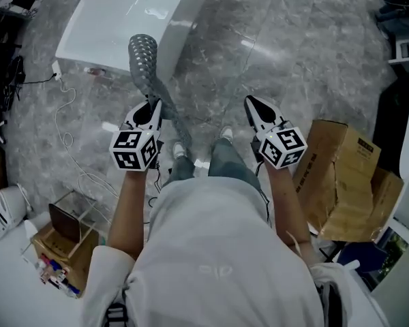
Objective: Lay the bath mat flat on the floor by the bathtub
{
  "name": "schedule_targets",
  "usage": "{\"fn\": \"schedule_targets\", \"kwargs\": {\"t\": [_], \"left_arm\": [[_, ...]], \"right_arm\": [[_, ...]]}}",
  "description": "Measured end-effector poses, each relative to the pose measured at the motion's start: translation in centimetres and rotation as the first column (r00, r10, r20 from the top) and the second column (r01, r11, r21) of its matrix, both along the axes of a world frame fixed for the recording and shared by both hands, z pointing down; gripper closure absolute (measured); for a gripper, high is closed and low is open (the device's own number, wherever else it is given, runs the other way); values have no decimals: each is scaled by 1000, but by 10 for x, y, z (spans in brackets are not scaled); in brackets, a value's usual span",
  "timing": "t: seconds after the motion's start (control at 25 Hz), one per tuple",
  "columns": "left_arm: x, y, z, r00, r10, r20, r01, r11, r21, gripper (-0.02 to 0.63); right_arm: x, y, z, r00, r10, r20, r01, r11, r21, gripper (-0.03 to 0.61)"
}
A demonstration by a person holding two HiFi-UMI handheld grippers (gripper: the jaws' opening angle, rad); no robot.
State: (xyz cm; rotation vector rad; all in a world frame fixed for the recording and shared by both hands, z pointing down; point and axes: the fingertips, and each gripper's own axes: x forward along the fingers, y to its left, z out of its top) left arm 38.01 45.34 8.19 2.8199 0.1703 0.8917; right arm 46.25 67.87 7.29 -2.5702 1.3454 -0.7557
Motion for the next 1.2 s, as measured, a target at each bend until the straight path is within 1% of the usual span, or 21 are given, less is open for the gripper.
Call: {"fn": "schedule_targets", "kwargs": {"t": [0.2, 0.36, 0.48, 0.64, 0.84, 1.04, 1.2], "left_arm": [[25, 29, 40, 997, -42, 63, 41, 999, 18, 568], [40, 45, 82, 992, -75, 99, 72, 997, 28, 569], [52, 58, 119, 991, -76, 114, 74, 997, 23, 571], [65, 60, 176, 989, -74, 131, 76, 997, -10, 572], [79, 50, 252, 990, -46, 137, 52, 998, -46, 574], [75, 37, 341, 985, -1, 171, 6, 999, -33, 575], [65, 16, 400, 983, 0, 186, 1, 1000, -6, 575]], "right_arm": [[33, 21, 45, 995, -46, 85, 45, 999, 7, 554], [46, 31, 89, 986, -102, 133, 105, 994, -15, 554], [52, 38, 123, 980, -107, 168, 113, 993, -29, 554], [45, 42, 172, 974, -67, 219, 79, 996, -51, 554], [44, 36, 239, 966, -47, 253, 82, 988, -132, 554], [33, 20, 289, 960, -57, 275, 109, 978, -179, 554], [15, -1, 327, 949, -73, 305, 140, 968, -206, 554]]}}
